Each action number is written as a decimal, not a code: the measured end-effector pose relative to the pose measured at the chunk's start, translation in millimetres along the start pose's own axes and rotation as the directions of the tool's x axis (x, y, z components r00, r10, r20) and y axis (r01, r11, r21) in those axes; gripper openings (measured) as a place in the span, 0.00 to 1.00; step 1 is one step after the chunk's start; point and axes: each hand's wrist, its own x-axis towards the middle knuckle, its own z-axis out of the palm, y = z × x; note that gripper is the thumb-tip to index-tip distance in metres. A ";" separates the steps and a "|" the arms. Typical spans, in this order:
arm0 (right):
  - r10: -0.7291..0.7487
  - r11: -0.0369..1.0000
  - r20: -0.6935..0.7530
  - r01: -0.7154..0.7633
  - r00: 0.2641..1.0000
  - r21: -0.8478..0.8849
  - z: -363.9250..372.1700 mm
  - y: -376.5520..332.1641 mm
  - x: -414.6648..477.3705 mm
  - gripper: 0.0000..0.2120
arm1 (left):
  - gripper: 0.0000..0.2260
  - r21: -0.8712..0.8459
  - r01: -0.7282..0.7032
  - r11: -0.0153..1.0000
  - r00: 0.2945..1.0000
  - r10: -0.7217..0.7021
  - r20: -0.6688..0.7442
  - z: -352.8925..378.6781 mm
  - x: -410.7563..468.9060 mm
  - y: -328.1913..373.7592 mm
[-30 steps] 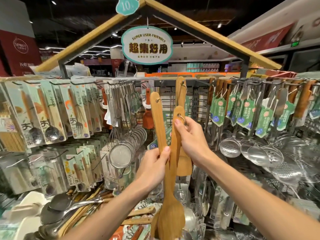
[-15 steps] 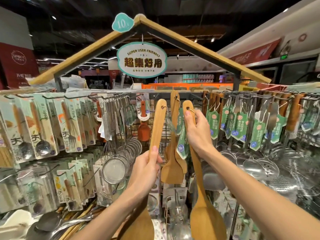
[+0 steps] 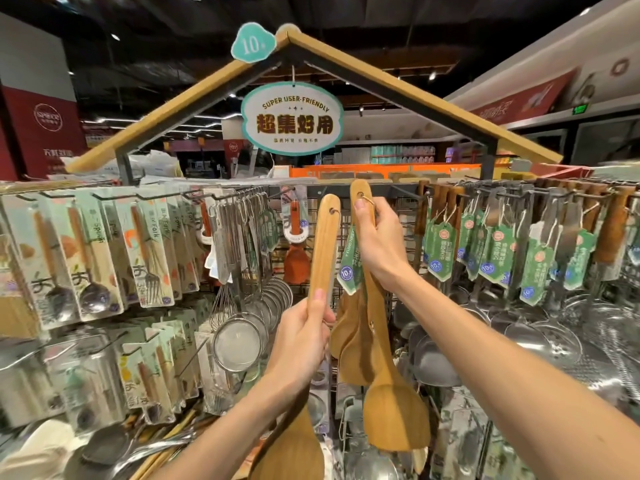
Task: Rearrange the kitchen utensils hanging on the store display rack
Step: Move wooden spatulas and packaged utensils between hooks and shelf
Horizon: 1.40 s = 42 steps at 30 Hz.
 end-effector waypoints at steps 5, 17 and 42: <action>0.001 1.000 -0.075 0.002 0.997 0.029 4.8 4.4 1.3 0.14 | 0.21 -0.007 -0.010 1.000 1.000 0.010 0.005 -5.9 3.4 -1.7; 0.136 0.987 -0.029 -0.138 0.990 -0.083 9.0 27.9 33.8 0.16 | 0.11 -0.013 -0.063 0.998 0.998 0.063 0.021 -6.0 14.2 2.4; 0.171 0.964 0.328 -0.228 0.929 0.141 -23.5 28.4 -95.5 0.11 | 0.16 0.386 -0.134 0.913 0.975 0.192 -0.115 37.8 37.7 7.3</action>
